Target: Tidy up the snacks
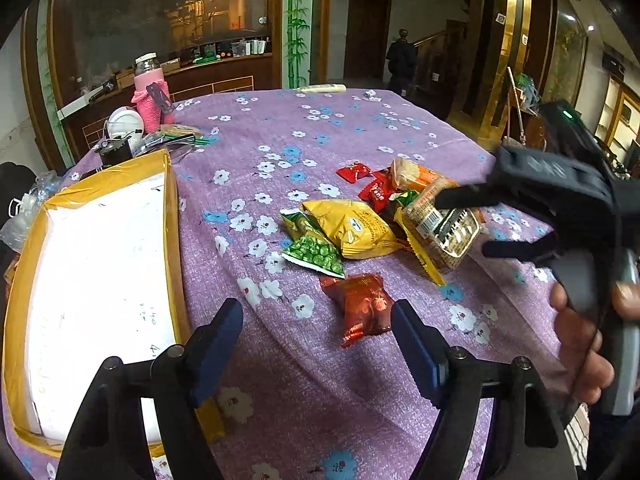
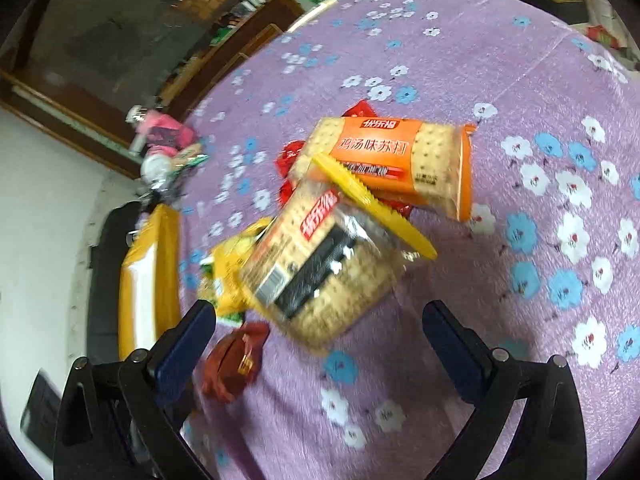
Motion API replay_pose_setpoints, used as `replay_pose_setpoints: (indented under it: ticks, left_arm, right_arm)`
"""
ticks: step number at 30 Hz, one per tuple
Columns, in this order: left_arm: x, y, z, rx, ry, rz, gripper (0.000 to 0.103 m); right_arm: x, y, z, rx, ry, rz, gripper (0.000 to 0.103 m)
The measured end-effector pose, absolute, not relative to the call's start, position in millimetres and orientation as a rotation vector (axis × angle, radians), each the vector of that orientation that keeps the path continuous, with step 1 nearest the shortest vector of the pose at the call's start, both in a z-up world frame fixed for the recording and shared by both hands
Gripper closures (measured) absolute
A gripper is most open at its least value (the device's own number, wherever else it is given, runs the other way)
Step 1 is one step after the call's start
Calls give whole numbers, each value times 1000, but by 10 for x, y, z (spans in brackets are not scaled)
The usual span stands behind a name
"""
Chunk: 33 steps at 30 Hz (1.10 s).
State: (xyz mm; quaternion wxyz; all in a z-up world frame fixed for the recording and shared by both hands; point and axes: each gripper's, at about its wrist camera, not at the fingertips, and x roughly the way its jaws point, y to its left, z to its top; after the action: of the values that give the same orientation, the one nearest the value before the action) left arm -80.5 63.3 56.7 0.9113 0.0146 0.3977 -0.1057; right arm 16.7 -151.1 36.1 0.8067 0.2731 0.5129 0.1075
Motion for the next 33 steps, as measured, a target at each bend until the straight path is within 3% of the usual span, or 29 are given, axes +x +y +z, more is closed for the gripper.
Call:
replay_pose_setpoints:
  ticks: [5,8,14,20,24,29,31,33]
  left_arm:
    - [-835,668,548,12,832,-226,23]
    - [-853,677,558,2,838,-247,23]
    - [-800,570,537,-27,886,-314,23]
    - [-627,309,449,4,932,-311,24]
    - [-496,247,321,32,961,-250,32]
    - [-356,218,100,59,998,-201,34]
    - [-376,209,118,71,987,-197,52]
    - [-400,241,130,47,978,-210,52]
  right_arm:
    - [421,-1251,386,404,1106,143,0]
    - [445,-1154,333,287,1116,131,19]
    - [244,-1379,306,251,1087,154,23]
    - [40,-1634,346,259,1075,169,46]
    - [-25,-1713,353,266,1074,209,45]
    - [-91,-1768,344,303,1069,218,38]
    - [-116,-1756,343,310,1065,214,37]
    - [-141,-1701,339,302,1067,212,35]
